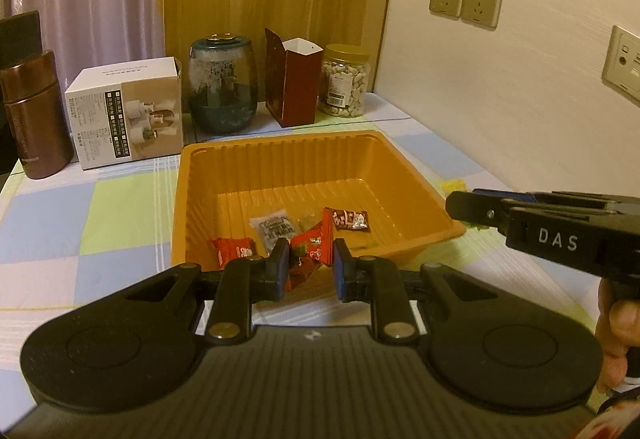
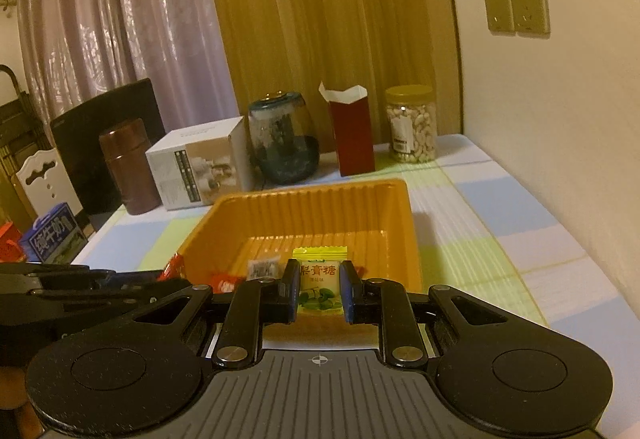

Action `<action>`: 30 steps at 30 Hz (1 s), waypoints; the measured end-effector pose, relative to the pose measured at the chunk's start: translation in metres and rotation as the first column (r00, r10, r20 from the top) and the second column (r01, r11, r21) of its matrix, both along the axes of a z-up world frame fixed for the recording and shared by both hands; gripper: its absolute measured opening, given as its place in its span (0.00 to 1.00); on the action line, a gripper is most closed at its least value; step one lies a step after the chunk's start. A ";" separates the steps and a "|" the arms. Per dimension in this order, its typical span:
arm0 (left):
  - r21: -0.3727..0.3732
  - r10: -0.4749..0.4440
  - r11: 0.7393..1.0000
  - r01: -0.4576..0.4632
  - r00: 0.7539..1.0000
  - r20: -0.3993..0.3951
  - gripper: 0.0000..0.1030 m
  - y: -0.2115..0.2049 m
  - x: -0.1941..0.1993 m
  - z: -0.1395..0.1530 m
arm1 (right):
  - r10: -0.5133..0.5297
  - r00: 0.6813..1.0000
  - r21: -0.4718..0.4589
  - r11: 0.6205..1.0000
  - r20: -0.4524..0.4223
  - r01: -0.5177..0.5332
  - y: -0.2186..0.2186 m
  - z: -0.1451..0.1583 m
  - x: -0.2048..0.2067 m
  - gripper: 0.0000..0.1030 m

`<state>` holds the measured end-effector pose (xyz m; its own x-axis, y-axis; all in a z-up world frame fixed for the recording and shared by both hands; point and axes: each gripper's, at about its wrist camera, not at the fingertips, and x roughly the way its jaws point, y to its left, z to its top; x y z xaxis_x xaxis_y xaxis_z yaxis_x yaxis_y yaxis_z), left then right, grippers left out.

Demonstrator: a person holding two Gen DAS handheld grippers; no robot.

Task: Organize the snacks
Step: 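Carry both candies into the tray and open both grippers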

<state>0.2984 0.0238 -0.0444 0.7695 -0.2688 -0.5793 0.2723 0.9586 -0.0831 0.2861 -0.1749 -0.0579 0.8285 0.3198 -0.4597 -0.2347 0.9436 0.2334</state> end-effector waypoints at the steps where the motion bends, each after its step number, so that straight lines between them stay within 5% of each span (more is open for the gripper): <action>1: -0.002 0.000 1.000 0.000 1.000 0.000 0.19 0.000 0.003 0.000 | 0.000 1.000 -0.002 1.000 0.002 0.000 0.001 0.000 0.003 0.20; 25: -0.043 0.070 0.997 -0.071 0.997 -0.020 0.20 0.029 0.074 -0.013 | -0.028 0.999 0.029 0.999 -0.021 0.029 0.005 -0.008 0.069 0.20; 28: -0.016 0.082 0.996 -0.082 0.997 -0.004 0.40 0.028 0.076 -0.015 | -0.029 0.999 0.030 0.999 -0.026 0.030 0.006 -0.009 0.069 0.20; 30: -0.017 0.087 0.996 -0.087 0.996 -0.006 0.40 0.029 0.076 -0.016 | -0.030 0.999 0.030 0.999 -0.026 0.030 0.006 -0.009 0.069 0.20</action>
<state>0.3742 0.0531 -0.0608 0.7873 -0.2111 -0.5793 0.1879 0.9770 -0.1007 0.3548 -0.1690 -0.0668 0.8262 0.3090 -0.4711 -0.2000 0.9426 0.2673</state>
